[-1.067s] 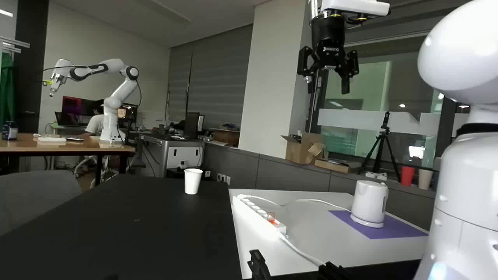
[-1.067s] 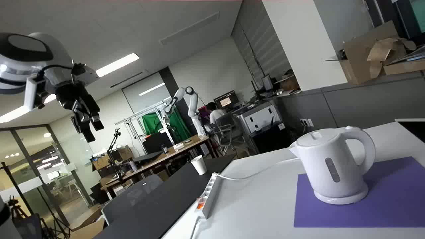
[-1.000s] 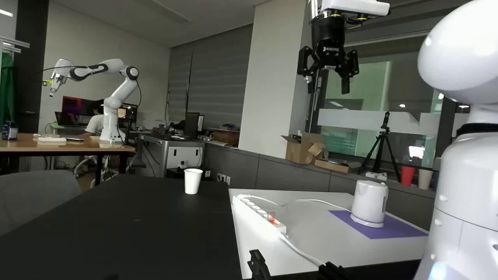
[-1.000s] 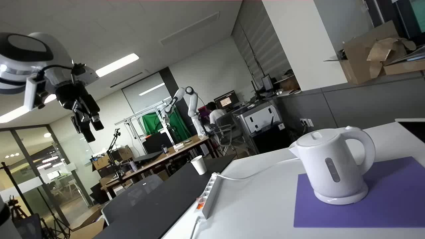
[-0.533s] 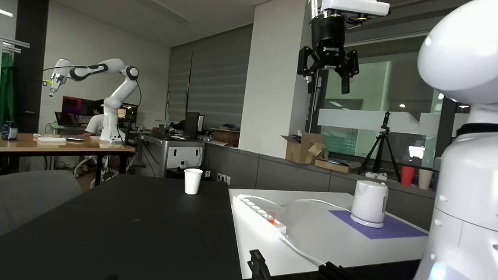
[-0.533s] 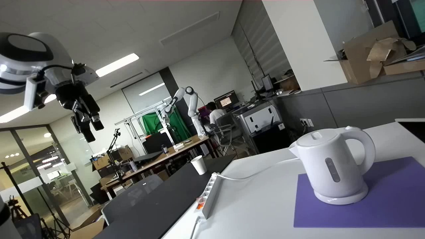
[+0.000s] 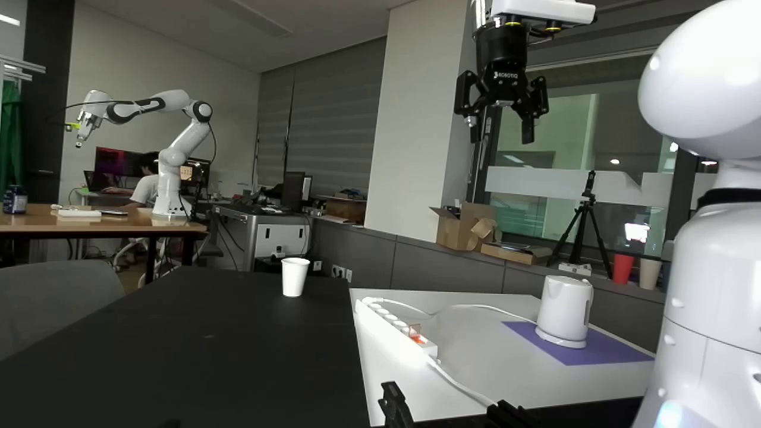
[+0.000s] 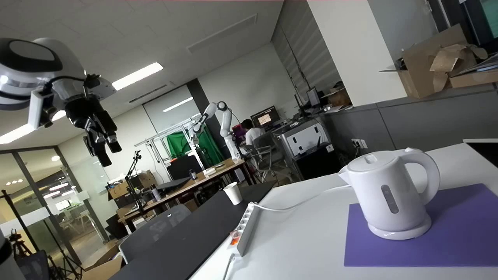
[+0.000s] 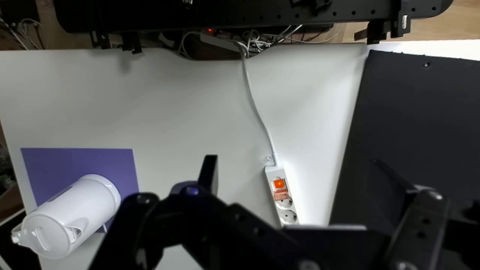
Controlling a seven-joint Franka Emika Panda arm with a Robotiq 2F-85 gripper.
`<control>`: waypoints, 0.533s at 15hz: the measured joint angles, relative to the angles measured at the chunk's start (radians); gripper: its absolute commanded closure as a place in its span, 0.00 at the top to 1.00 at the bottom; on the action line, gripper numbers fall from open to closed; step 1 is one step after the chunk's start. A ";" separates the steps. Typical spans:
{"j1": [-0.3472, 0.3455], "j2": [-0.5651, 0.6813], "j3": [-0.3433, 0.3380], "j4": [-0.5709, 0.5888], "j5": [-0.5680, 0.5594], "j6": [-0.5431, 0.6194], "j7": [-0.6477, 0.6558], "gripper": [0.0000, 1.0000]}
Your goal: Turn on the kettle
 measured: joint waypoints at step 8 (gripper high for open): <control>-0.009 0.001 -0.009 0.000 -0.027 0.009 -0.001 1.00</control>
